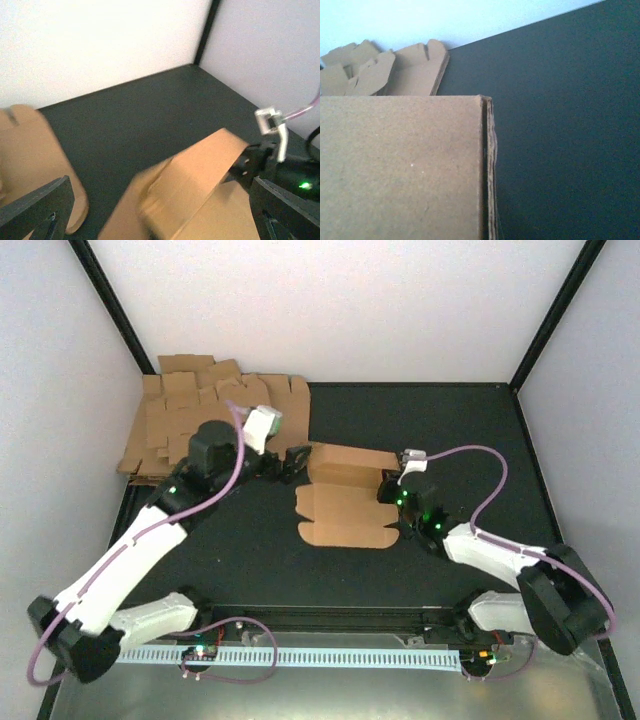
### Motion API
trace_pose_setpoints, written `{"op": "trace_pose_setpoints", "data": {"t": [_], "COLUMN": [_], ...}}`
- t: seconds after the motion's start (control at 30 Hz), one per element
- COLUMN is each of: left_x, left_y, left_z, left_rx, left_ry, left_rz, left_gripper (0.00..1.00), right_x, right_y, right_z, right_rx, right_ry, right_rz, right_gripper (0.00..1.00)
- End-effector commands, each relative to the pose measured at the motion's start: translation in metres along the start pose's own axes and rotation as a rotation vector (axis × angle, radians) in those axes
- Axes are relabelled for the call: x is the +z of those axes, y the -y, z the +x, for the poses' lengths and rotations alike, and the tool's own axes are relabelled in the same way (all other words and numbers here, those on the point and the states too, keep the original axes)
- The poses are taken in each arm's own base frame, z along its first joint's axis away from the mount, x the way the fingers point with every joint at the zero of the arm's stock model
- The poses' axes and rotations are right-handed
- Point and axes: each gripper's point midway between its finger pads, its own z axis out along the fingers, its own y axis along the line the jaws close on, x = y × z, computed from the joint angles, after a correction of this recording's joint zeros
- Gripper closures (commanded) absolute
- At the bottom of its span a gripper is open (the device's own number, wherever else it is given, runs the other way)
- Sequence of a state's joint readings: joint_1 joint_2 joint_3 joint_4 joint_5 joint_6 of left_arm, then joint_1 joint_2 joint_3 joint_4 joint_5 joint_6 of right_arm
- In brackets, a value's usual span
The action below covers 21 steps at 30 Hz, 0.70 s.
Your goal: Fold the paper box
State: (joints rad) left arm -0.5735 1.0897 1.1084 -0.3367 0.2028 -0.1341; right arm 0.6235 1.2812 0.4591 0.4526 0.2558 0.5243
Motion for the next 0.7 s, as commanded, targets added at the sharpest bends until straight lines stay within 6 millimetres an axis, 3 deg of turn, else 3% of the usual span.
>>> {"op": "trace_pose_setpoints", "data": {"t": [0.0, 0.1, 0.3, 0.47, 0.57, 0.67], "left_x": [-0.046, -0.065, -0.068, -0.068, -0.063, -0.053], "left_y": [-0.038, -0.032, -0.004, -0.015, -0.020, 0.004], "left_z": [-0.007, -0.003, 0.019, 0.044, 0.057, 0.066], "left_rx": [-0.121, -0.158, -0.265, -0.284, -0.288, -0.301], "left_ry": [0.132, 0.205, 0.202, 0.201, 0.195, 0.167], "left_rz": [-0.238, -0.209, -0.024, -0.070, -0.078, 0.076], "left_gripper": [0.01, 0.01, 0.01, 0.01, 0.01, 0.01], "right_x": [-0.013, -0.021, -0.036, -0.043, -0.045, -0.042], "right_y": [0.020, 0.007, -0.018, -0.047, -0.054, -0.047], "right_z": [0.003, -0.012, -0.040, -0.058, -0.060, -0.054], "right_rx": [0.244, 0.347, 0.558, 0.613, 0.626, 0.664], "right_ry": [-0.158, -0.160, -0.092, -0.080, -0.095, -0.100], "right_rz": [0.137, 0.049, -0.130, -0.311, -0.349, -0.322], "right_gripper": [0.98, 0.98, 0.98, 0.98, 0.98, 0.98]}}
